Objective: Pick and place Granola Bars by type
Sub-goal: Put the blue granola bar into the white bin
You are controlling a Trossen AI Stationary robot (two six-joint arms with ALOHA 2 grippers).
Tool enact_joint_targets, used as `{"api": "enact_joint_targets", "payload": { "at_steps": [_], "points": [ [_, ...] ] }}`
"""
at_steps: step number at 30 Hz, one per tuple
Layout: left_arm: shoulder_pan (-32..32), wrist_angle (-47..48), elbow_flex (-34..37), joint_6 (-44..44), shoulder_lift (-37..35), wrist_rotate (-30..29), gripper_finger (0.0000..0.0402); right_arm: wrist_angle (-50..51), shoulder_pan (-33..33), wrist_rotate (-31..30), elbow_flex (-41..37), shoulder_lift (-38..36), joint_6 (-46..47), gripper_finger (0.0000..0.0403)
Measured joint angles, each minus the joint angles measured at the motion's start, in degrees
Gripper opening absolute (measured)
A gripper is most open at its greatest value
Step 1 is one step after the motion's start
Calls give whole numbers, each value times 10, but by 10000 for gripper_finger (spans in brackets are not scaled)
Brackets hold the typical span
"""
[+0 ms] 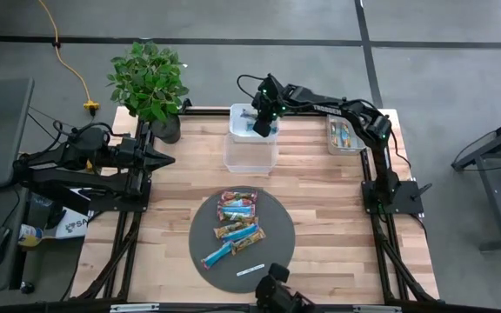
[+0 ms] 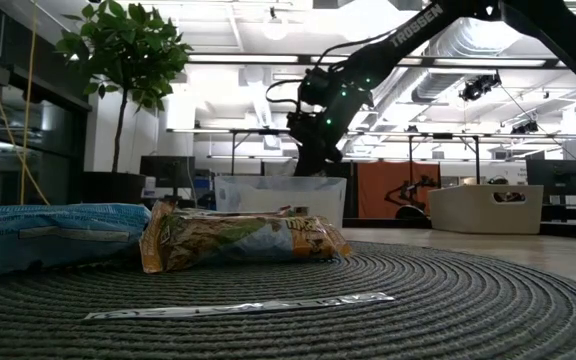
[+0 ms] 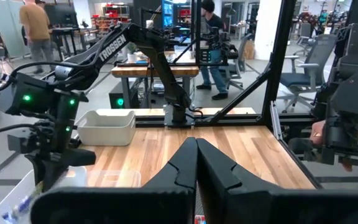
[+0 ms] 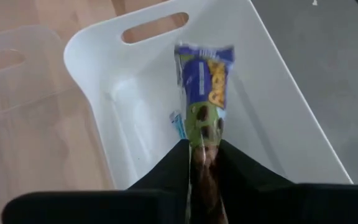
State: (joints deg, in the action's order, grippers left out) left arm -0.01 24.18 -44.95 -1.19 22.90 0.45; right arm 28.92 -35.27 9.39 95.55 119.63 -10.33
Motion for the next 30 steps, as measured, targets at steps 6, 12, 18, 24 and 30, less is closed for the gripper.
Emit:
{"api": "enact_joint_targets", "payload": {
  "at_steps": [6,12,18,24,30],
  "points": [
    [0,0,0,0,0,0,1,7,0,0,0,0,9,71],
    [0,0,0,0,0,0,1,18,2,2,0,0,16,73],
    [0,0,0,0,0,0,1,17,11,18,0,-31,12,96],
    [0,0,0,0,0,0,1,17,30,52,0,-73,10,144],
    [0,0,0,0,0,0,1,16,74,76,0,-117,9,191]
  ]
}}
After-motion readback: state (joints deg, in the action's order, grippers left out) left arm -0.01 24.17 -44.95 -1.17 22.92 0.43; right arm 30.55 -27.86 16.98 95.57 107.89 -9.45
